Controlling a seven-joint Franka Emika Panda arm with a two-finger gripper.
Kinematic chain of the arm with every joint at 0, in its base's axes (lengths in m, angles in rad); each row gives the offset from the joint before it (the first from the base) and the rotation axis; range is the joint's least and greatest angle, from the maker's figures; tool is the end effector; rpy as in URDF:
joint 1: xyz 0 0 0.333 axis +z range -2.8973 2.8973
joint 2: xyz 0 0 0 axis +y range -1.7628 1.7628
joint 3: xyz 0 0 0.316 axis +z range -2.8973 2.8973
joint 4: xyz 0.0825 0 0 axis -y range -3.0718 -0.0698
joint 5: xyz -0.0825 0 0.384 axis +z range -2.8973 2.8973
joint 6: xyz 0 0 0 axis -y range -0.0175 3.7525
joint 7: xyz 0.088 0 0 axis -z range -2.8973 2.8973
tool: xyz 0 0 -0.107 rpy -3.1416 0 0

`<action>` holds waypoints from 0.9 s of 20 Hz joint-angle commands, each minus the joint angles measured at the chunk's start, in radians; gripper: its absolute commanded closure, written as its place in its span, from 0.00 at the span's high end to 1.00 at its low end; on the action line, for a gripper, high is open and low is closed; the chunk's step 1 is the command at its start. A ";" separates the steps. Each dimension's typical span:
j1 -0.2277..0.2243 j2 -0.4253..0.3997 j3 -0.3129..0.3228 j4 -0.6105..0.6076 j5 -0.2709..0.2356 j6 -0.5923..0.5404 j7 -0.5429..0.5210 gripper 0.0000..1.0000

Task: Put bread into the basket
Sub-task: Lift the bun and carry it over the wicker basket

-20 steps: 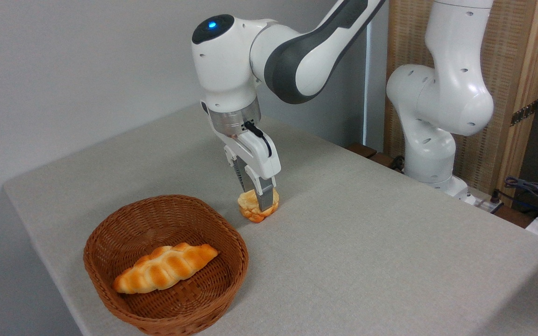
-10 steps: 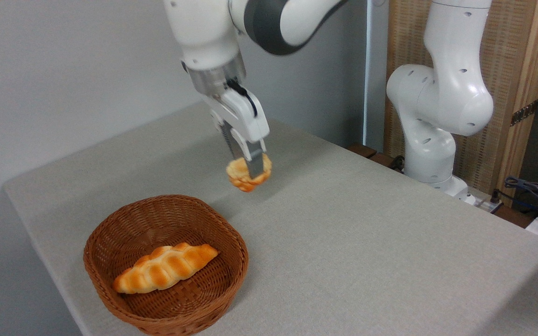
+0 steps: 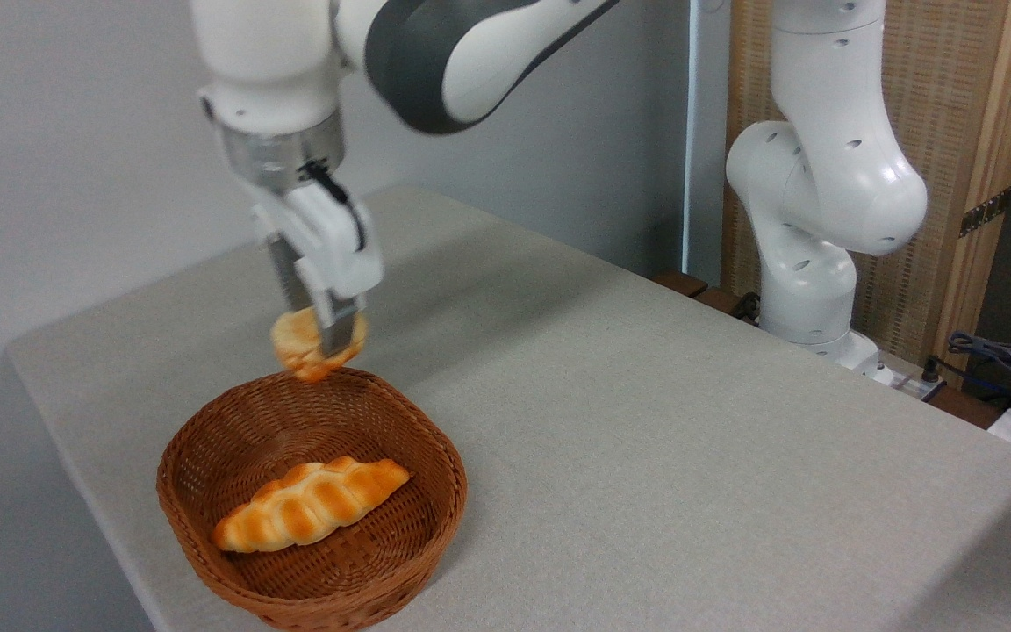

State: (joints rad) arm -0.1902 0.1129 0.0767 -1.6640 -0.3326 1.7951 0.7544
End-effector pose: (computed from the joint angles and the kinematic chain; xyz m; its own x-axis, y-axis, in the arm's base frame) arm 0.5939 -0.0976 0.5390 0.6996 -0.6803 0.2186 -0.7145 -0.6635 0.2220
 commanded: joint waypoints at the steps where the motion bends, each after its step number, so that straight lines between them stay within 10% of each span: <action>1: -0.005 0.031 0.003 0.043 -0.026 0.052 0.005 1.00; 18: 0.000 0.024 0.008 0.043 -0.025 0.033 -0.046 1.00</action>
State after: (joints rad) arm -0.1881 0.1473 0.0758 -1.6222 -0.3381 1.8458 0.7379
